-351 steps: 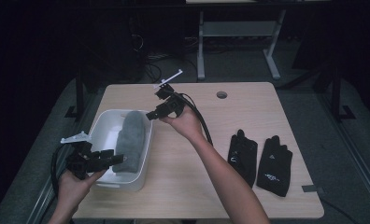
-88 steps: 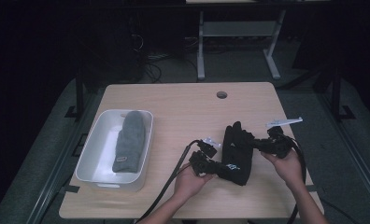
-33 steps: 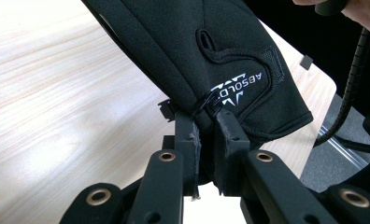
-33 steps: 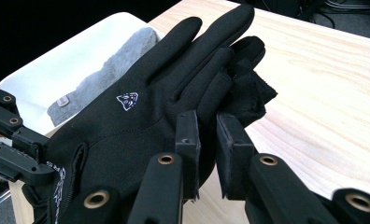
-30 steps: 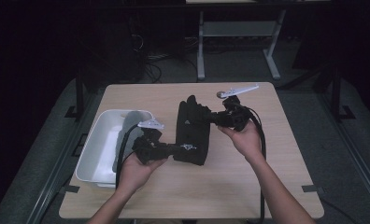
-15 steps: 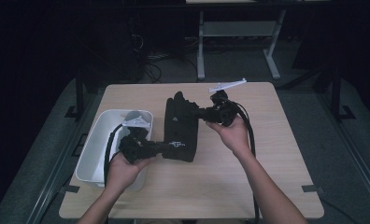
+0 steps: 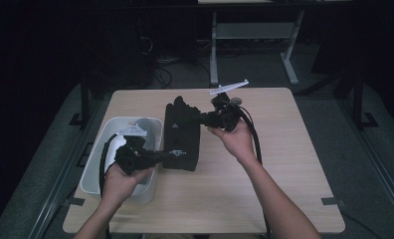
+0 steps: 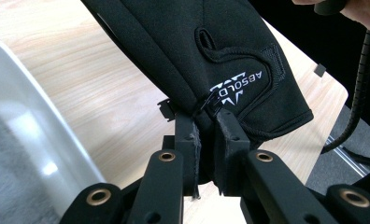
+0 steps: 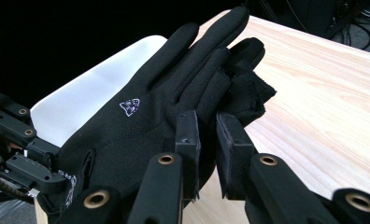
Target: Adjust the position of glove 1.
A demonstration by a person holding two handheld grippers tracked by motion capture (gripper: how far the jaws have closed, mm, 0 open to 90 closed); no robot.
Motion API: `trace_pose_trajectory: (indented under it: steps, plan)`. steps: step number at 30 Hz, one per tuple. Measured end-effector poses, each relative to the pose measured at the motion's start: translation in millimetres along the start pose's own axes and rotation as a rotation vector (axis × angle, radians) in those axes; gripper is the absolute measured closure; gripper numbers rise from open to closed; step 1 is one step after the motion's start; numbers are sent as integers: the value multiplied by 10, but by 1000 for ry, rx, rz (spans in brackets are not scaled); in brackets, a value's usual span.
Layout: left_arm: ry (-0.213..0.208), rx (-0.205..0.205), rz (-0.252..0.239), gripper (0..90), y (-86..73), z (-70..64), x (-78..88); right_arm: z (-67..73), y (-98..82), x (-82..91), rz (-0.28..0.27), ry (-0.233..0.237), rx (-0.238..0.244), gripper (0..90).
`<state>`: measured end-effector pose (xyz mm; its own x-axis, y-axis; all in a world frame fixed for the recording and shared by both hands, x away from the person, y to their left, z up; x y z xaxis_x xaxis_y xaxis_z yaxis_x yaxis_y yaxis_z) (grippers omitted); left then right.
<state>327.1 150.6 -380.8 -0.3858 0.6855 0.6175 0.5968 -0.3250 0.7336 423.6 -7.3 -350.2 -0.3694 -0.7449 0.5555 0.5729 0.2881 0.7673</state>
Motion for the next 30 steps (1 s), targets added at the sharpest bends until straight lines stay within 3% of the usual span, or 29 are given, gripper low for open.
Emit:
trace_pose_trajectory:
  steps: [13, 30]
  plan:
    - [23, 17, -19, 813, -51, 140, 181, 156, 168, -184, 5, 7, 35, 800]
    - [55, 45, -26, 814, -156, 336, 388, 330, 296, -440, 6, 27, 46, 800]
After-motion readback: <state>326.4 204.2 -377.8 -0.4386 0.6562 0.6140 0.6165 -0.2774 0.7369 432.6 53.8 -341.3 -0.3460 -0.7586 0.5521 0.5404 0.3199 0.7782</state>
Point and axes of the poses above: each handheld gripper's, and its own axes: x roughly backward along the jaws, y roughly out of its top, z roughly to its left, the point moved 8 cm from there along -x, roughly forward along the jaws, and after that the axes turned 2 degrees about -x, right-handed, at the moved point
